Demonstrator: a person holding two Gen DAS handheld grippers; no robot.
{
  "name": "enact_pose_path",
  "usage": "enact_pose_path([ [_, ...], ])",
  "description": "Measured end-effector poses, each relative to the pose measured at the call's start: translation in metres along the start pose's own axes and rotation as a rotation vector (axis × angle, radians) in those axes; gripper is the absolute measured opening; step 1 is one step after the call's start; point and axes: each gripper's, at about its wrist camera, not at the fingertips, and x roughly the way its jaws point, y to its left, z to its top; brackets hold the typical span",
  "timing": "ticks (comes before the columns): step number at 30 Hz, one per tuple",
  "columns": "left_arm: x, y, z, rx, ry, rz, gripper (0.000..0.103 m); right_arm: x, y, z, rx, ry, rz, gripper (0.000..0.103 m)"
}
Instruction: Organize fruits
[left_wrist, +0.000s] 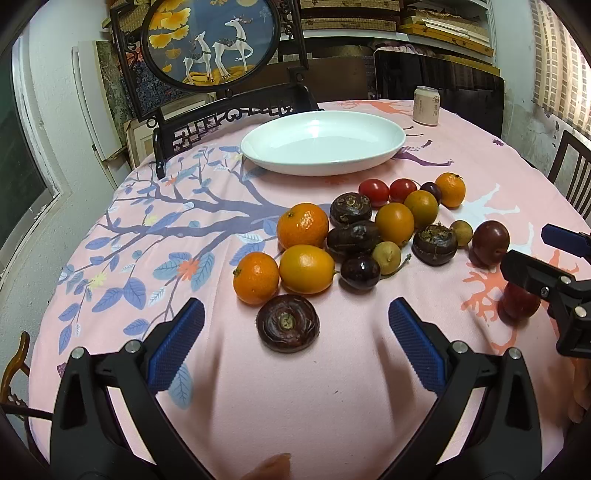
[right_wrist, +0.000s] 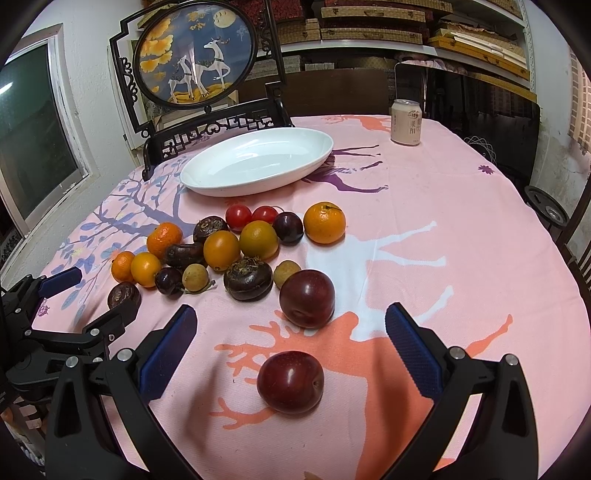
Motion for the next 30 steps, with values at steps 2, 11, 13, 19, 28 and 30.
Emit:
enact_pose_path([
  [2, 0.0004, -0.0004, -0.0005, -0.001, 0.001, 0.0, 0.101, 0.0018, -0.0004, -0.0005, -0.001, 0.001, 0.0, 0.102],
  [11, 0.0005, -0.0001, -0.0003, -0.001, 0.002, -0.001, 0.101, 0.0019, 0.0003, -0.0004, 0.0, 0.002, 0.001, 0.102],
  [13, 0.0005, 0.0001, -0.0002, 0.0, 0.002, -0.001, 0.101, 0.0019, 0.0002, -0.0003, 0.0, 0.002, 0.001, 0.102],
  [19, 0.0007, 0.0, -0.0004, -0.001, 0.003, -0.001, 0.101, 0.0013, 0.0002, -0.0001, 0.0, 0.002, 0.001, 0.102],
  [28, 0.0024, -0.0002, -0.0022, -0.002, 0.006, -0.002, 0.101, 0.0019, 0.0015, -0.001, 0.0, 0.007, 0.002, 0.102],
  [30, 0.0026, 0.0003, -0.0025, -0.003, 0.006, -0.002, 0.101, 0.002, 0.0016, -0.0009, 0.0, 0.007, 0.002, 0.102],
])
